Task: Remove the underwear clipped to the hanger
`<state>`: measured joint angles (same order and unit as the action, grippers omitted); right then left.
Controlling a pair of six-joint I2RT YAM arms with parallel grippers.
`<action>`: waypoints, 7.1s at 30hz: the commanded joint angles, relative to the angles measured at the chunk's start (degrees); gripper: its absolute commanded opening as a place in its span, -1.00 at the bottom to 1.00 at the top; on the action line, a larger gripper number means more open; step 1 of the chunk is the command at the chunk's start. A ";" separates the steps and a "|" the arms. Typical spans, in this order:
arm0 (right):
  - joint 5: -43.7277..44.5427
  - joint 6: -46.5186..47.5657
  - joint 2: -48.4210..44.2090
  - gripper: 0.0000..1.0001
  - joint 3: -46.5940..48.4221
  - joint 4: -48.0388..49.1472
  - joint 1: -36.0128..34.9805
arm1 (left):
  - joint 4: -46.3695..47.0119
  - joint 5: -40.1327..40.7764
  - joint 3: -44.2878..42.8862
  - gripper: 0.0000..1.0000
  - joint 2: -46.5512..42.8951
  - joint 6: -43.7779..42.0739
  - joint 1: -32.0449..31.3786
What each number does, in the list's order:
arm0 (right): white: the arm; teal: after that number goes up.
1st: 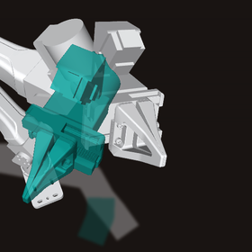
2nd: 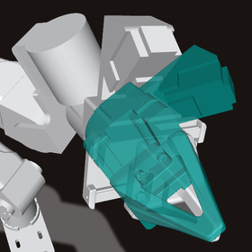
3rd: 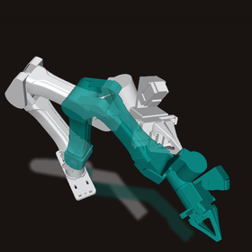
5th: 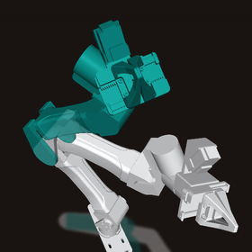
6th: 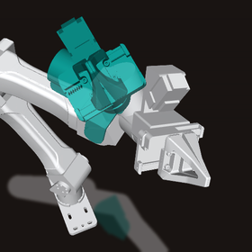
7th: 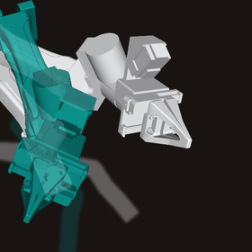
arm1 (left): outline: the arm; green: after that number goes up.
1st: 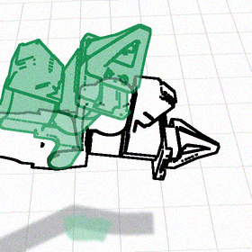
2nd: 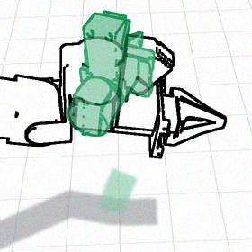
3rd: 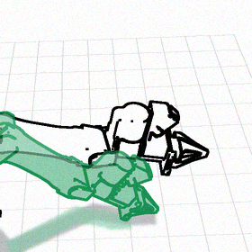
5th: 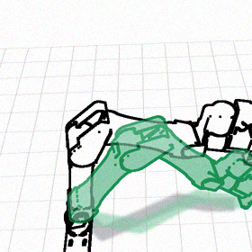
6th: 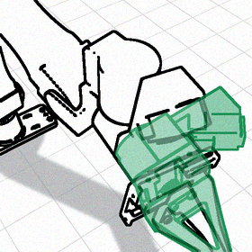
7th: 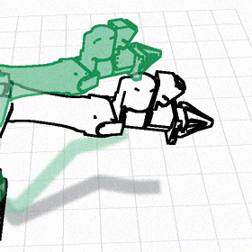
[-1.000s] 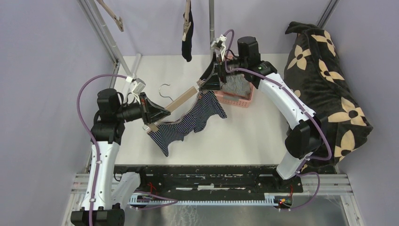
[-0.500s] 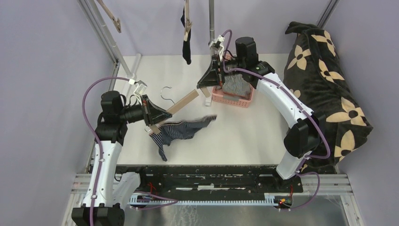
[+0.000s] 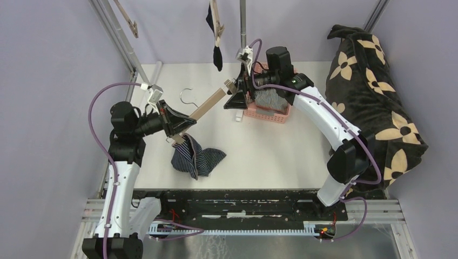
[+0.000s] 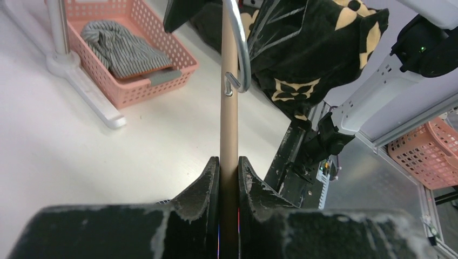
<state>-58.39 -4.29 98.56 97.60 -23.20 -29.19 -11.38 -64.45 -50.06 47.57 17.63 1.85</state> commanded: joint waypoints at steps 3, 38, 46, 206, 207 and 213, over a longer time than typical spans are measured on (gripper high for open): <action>4.95 -4.49 -8.64 1.00 -9.85 18.54 0.04 | 12.35 1.72 -3.05 -0.94 -1.04 6.29 0.09; 20.21 -32.06 -10.34 0.91 -22.44 71.57 -5.30 | 57.31 23.41 4.47 -0.94 8.73 27.44 -18.87; 20.96 -29.36 -11.19 0.79 -22.21 68.94 -5.31 | 61.63 26.94 5.71 -0.94 8.85 29.43 -19.38; 18.05 -32.75 -14.42 -0.99 -15.27 62.74 -6.31 | 49.47 22.38 4.65 -0.09 8.24 16.55 -21.40; 18.05 -32.79 -14.33 -0.99 -15.20 62.61 -6.31 | 49.51 21.90 4.67 -0.08 8.33 16.62 -21.44; 18.27 -32.97 -13.94 -0.99 -15.28 62.62 -6.42 | 50.67 21.51 5.40 -0.63 6.88 15.28 -21.45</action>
<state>-40.12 -37.30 85.78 79.66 36.49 -35.24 37.06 -41.56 -43.13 55.88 33.19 -19.64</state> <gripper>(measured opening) 0.152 0.308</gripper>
